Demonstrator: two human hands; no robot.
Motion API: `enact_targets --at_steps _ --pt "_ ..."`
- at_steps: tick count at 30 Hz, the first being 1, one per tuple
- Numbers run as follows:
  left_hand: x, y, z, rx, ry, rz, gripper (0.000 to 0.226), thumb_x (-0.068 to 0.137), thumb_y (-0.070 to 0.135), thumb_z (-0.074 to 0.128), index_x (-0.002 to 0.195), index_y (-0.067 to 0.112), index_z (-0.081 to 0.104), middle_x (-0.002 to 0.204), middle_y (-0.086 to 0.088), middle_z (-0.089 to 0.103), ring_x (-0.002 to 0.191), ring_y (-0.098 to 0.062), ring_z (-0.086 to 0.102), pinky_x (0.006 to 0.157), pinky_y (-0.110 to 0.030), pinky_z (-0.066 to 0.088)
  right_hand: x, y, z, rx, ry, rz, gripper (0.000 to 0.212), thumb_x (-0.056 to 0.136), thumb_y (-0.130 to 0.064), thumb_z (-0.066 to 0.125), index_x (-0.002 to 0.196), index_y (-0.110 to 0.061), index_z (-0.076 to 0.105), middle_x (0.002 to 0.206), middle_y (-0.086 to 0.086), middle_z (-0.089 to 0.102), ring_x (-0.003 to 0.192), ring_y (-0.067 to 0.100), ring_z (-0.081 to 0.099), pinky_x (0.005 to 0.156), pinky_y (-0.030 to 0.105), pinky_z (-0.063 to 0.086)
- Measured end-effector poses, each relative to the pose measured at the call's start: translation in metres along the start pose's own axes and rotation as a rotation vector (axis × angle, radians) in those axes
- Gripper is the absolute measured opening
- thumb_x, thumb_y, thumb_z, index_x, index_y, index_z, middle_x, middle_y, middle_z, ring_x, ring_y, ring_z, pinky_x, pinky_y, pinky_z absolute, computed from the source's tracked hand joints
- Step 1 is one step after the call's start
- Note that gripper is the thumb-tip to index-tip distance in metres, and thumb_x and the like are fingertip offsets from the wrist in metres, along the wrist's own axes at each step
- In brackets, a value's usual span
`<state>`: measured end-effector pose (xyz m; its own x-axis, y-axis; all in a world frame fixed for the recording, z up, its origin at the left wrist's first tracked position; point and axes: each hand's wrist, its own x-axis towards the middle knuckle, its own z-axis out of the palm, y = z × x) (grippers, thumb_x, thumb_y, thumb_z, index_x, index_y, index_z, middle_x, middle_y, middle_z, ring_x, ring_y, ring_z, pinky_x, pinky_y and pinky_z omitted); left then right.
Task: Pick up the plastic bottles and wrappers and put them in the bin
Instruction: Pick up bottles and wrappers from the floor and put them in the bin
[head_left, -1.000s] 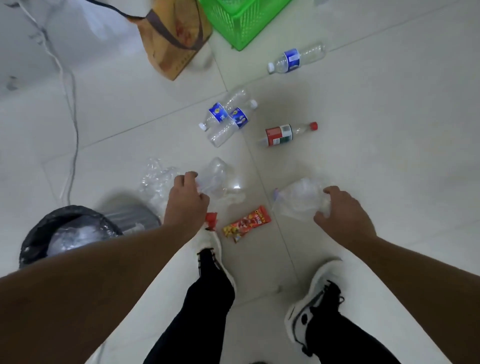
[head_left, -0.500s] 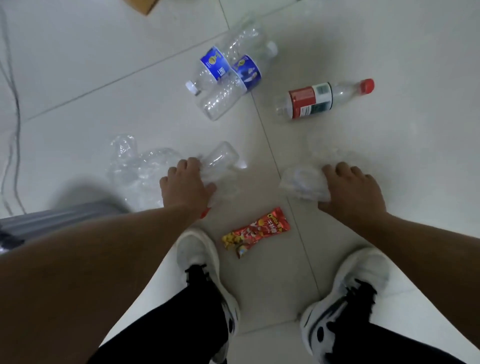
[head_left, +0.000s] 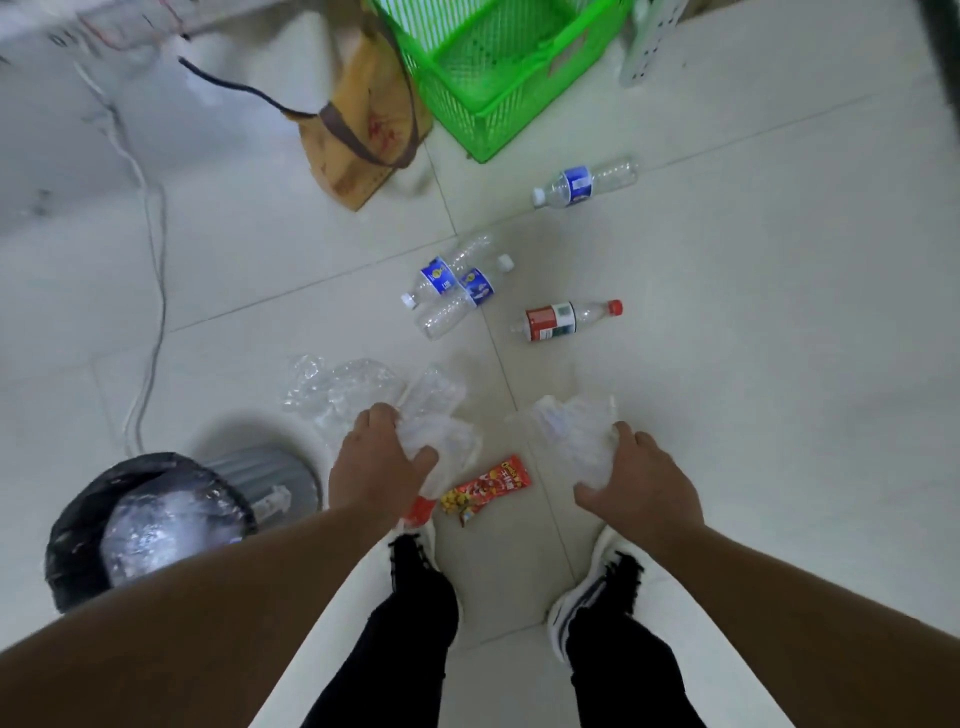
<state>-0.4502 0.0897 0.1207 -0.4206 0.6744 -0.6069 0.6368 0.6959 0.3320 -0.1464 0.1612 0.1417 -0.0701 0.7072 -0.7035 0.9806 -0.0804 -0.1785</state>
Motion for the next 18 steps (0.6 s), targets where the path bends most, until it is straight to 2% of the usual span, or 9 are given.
enact_targets --at_steps 2,4,7,10,14,18 --pt "-0.021 0.004 -0.019 -0.043 -0.026 -0.022 0.053 0.076 0.053 0.072 0.117 0.032 0.047 0.110 0.006 0.056 0.099 -0.026 0.063 0.083 -0.047 0.058 -0.022 -0.010 -0.018 0.075 0.025 0.032 0.085 0.065 -0.065 0.073 0.135 -0.025 0.046 0.104 -0.004 0.052 0.096 0.024 0.060 0.079 0.038 0.052" --pt "-0.039 0.005 -0.037 -0.087 -0.010 -0.042 0.053 0.071 0.058 0.070 0.112 0.036 0.045 0.106 0.008 0.060 0.090 -0.019 0.064 0.075 -0.041 0.057 -0.041 -0.021 -0.034 0.206 0.051 0.075 0.081 0.063 -0.064 0.076 0.129 -0.027 0.048 0.103 -0.007 0.055 0.094 0.021 0.062 0.079 0.037 0.053" --pt "-0.062 0.006 -0.062 -0.102 0.057 -0.044 0.052 0.069 0.063 0.069 0.108 0.042 0.042 0.101 0.013 0.061 0.078 -0.006 0.058 0.060 -0.029 0.042 -0.069 -0.037 -0.049 0.376 0.074 0.130 0.080 0.061 -0.062 0.079 0.127 -0.028 0.051 0.102 -0.010 0.057 0.092 0.016 0.062 0.077 0.035 0.052" --pt "-0.079 0.002 -0.084 -0.112 0.097 -0.103 0.055 0.066 0.066 0.066 0.111 0.041 0.045 0.097 0.013 0.063 0.079 -0.012 0.062 0.065 -0.032 0.045 -0.091 -0.048 -0.052 0.461 0.058 0.126 0.077 0.058 -0.066 0.078 0.119 -0.026 0.054 0.103 -0.006 0.067 0.092 0.019 0.069 0.075 0.035 0.056" --pt "-0.118 -0.021 -0.091 -0.182 0.167 -0.230 0.055 0.068 0.061 0.071 0.110 0.034 0.049 0.083 0.017 0.062 0.071 -0.005 0.059 0.063 -0.032 0.042 -0.121 -0.055 -0.041 0.471 -0.005 0.072 0.069 0.068 -0.065 0.083 0.114 -0.024 0.050 0.103 -0.004 0.066 0.087 0.016 0.063 0.071 0.032 0.047" --pt "-0.170 -0.050 -0.089 -0.255 0.209 -0.290 0.050 0.074 0.050 0.079 0.108 0.028 0.050 0.085 0.012 0.062 0.078 -0.021 0.063 0.071 -0.035 0.047 -0.160 -0.052 -0.023 0.452 -0.065 0.046 0.070 0.072 -0.061 0.086 0.120 -0.020 0.055 0.106 -0.004 0.067 0.093 0.019 0.064 0.076 0.033 0.047"
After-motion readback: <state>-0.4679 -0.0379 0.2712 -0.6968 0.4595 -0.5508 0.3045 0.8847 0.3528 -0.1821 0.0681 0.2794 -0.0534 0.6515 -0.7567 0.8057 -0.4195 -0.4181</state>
